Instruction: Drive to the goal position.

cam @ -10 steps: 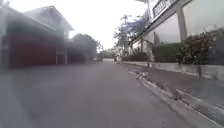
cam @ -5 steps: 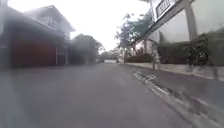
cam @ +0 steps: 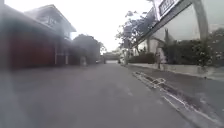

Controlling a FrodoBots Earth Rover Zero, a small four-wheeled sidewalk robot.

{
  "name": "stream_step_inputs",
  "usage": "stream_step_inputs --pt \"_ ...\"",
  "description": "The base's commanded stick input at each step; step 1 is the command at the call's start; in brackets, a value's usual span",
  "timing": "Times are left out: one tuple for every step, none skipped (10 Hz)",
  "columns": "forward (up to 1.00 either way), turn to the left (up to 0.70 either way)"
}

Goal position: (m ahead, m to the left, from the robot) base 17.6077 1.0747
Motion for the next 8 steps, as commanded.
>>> stream_step_inputs --pt "1.00 -0.09" --pt "1.00 0.00" --pt "1.00 0.00" --pt "1.00 0.00" --pt "1.00 0.00" --pt "1.00 0.00" --pt "1.00 0.00" --pt "1.00 0.00"
